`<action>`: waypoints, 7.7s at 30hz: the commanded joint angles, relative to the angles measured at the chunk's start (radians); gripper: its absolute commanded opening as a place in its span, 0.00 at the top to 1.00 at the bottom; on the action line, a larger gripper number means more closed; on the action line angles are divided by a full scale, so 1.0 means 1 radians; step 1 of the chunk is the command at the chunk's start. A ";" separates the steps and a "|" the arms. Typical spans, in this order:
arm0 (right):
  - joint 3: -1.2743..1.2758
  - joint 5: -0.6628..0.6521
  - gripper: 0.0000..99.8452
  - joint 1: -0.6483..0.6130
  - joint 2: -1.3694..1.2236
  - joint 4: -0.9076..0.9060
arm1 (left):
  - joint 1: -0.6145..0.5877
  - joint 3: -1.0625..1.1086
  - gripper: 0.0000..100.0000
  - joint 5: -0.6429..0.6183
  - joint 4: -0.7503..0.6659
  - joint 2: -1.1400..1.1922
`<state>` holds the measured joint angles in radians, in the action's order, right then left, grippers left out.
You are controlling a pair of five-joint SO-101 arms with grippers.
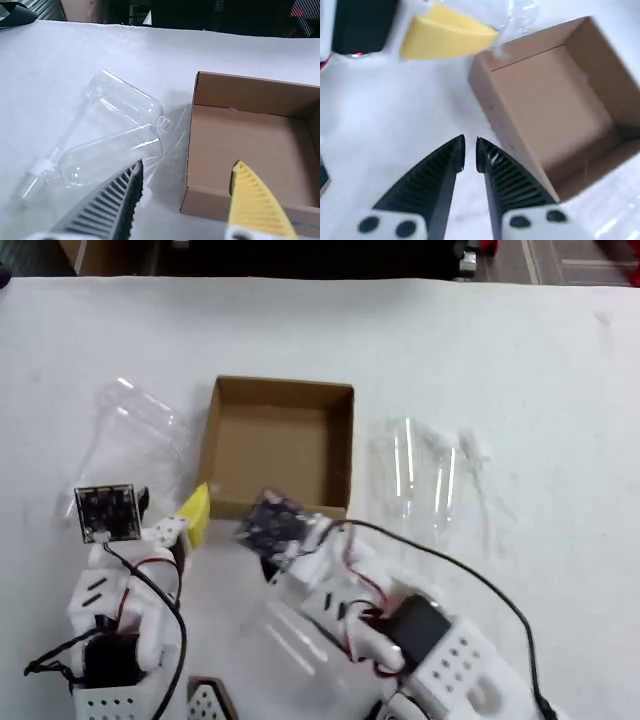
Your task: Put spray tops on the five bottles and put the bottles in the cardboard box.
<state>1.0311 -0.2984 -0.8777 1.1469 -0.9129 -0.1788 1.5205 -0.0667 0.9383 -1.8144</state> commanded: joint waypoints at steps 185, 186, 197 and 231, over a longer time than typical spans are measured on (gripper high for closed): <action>-0.143 0.391 0.71 0.984 -0.769 0.289 | 0.255 -1.553 0.98 0.063 0.562 2.196; -0.143 0.391 0.71 0.984 -0.769 0.289 | 0.248 -1.513 0.98 0.031 0.535 2.160; -0.138 0.391 0.71 0.984 -0.769 0.289 | 0.136 -1.224 0.98 -0.038 0.381 1.914; -0.140 0.391 0.71 0.984 -0.766 0.289 | 0.038 -1.800 0.78 -0.034 0.859 1.902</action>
<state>0.8945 0.1036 0.1043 0.3705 -0.6383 -0.0898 -0.0015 -0.0959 1.6471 0.1481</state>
